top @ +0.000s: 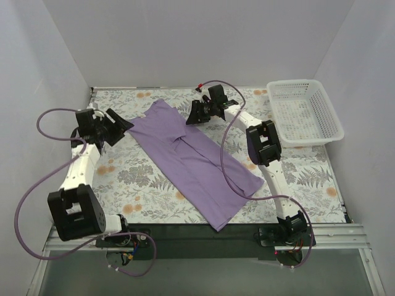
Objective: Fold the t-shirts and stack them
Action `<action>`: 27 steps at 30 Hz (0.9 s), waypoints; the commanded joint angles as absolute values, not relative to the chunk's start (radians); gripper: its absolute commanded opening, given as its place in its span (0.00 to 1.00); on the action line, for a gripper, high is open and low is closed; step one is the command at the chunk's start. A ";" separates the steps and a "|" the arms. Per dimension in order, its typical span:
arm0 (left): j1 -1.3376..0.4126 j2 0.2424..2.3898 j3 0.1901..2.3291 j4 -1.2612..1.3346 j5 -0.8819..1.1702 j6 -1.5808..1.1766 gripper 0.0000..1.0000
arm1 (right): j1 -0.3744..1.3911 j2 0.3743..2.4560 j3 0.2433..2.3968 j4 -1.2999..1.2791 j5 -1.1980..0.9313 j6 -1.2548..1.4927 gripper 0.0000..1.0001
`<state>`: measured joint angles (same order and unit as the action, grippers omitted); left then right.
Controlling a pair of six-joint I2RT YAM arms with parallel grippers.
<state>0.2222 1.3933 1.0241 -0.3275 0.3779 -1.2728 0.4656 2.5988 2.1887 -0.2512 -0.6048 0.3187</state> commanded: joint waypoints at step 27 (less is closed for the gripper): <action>0.029 1.290 0.781 -0.247 0.574 -1.327 0.63 | 0.362 2.557 2.203 -0.226 -0.624 0.175 0.66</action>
<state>0.0757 1.2720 0.7055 -0.2905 0.6033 -1.3201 0.3588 2.6110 2.2028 -0.2123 -0.6083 0.2924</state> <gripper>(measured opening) 0.633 0.630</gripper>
